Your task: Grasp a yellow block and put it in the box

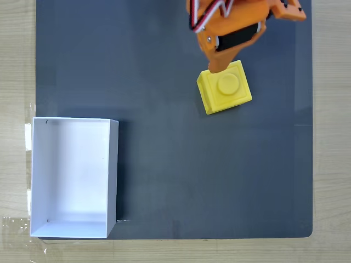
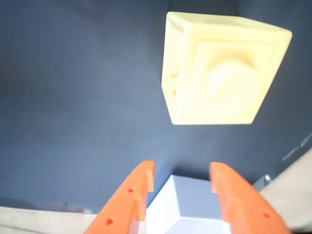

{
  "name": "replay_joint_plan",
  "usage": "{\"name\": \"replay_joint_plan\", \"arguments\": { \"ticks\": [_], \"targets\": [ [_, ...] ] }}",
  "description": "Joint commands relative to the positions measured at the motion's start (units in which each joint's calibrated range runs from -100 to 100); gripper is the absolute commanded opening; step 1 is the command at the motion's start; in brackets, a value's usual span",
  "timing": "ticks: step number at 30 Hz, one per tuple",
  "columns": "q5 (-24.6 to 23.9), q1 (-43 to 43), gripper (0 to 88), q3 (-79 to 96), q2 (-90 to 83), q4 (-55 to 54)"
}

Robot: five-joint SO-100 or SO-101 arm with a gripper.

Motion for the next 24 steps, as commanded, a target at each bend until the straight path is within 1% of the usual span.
{"name": "replay_joint_plan", "arguments": {
  "ticks": [1,5,7,9,12,19,24],
  "targets": [
    [1.5,0.3,31.0,-5.1,3.8,1.3],
    [2.9,0.2,45.0,-5.2,7.0,0.6],
    [3.4,-0.5,49.8,-5.1,8.2,0.5],
    [3.6,-1.5,52.6,-4.6,9.7,0.5],
    [3.1,-3.0,53.8,-4.6,13.0,0.0],
    [3.0,-5.0,53.1,-4.8,22.1,-8.9],
    [3.1,-5.3,53.1,-5.1,25.6,-11.8]
  ]
}}
